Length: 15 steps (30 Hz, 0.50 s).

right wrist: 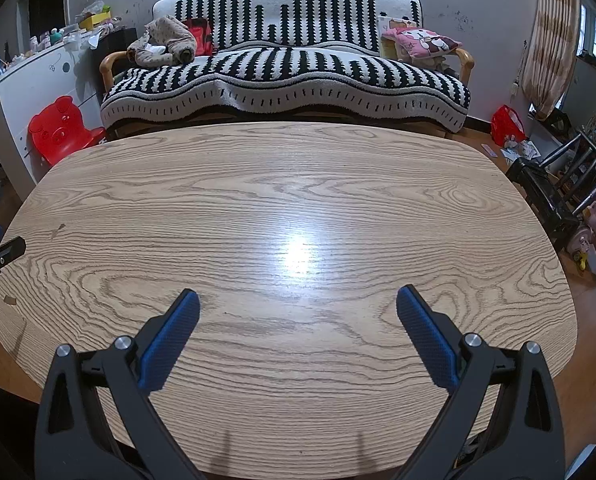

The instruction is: Collect trash

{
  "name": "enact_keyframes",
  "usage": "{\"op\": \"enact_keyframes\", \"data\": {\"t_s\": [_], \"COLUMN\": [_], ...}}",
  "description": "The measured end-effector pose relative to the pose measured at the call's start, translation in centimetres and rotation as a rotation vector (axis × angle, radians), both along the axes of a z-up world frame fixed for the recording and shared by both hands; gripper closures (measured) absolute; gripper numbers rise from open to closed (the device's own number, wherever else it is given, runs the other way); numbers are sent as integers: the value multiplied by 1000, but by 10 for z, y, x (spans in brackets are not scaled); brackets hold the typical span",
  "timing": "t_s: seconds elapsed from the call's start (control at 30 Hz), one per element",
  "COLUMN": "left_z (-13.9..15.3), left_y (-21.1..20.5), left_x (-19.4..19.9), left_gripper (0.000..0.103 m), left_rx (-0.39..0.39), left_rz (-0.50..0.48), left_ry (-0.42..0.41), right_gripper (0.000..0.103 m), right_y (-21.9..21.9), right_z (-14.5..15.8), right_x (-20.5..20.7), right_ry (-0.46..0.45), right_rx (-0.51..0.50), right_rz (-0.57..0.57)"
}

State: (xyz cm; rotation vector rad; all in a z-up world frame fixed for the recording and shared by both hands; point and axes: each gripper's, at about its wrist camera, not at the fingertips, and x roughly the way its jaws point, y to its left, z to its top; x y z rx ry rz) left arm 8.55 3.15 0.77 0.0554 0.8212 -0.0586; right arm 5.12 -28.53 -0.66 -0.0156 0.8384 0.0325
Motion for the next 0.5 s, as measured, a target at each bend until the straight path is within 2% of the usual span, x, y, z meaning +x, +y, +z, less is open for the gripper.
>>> {"op": "enact_keyframes", "data": {"t_s": [0.13, 0.5], "left_z": [1, 2], "left_y": [1, 4], "left_x": [-2, 3], "left_gripper": [7, 7], "left_rx": [-28, -19], "left_rz": [-6, 17], "left_ry": [-8, 4], "right_gripper": [8, 8], "right_y": [0, 0], "right_z": [0, 0], "right_x": [0, 0], "right_ry": [0, 0], "right_rx": [0, -1], "right_rz": [0, 1]}}
